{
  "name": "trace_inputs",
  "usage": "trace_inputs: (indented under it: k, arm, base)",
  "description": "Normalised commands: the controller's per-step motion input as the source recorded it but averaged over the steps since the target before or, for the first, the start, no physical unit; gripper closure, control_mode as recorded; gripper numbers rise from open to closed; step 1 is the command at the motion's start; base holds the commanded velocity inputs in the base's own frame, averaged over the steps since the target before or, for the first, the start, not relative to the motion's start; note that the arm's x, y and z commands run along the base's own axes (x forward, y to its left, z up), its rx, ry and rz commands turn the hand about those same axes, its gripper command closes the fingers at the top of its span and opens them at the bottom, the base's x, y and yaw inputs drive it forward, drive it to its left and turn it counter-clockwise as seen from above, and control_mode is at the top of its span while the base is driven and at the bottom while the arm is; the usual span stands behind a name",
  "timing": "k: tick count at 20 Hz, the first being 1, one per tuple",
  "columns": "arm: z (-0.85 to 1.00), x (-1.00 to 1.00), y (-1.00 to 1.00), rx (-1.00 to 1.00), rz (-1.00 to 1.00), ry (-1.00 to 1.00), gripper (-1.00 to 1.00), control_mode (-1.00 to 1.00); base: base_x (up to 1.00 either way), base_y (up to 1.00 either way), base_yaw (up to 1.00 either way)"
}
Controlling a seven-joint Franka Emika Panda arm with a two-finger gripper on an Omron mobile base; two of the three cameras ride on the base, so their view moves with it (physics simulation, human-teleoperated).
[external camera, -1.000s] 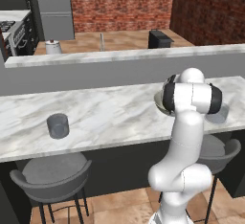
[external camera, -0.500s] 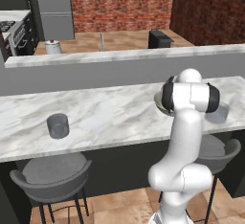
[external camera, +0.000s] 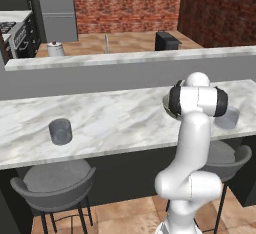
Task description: There are four ice cubes in the ice bowl. Place two ice cubes in each glass of water.
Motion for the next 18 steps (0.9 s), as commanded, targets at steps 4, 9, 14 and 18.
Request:
trace_inputs:
  k: [4,9,14,18]
  arm:
    - [-0.21,0.00,-0.38,0.00,0.06,0.00,1.00,-1.00]
    - [-0.19,-0.01,-0.41,0.00,0.05,0.00,1.00,-1.00]
    - [0.01,-0.18,-0.29,0.00,0.03,-0.01,1.00,-1.00]
    - [0.22,-0.44,0.00,0.00,0.14,-0.02,1.00,-1.00]
  base:
    - [0.00,0.00,0.00]
    - [0.00,0.00,0.00]
    - [0.00,0.00,0.00]
    - [0.00,0.00,0.00]
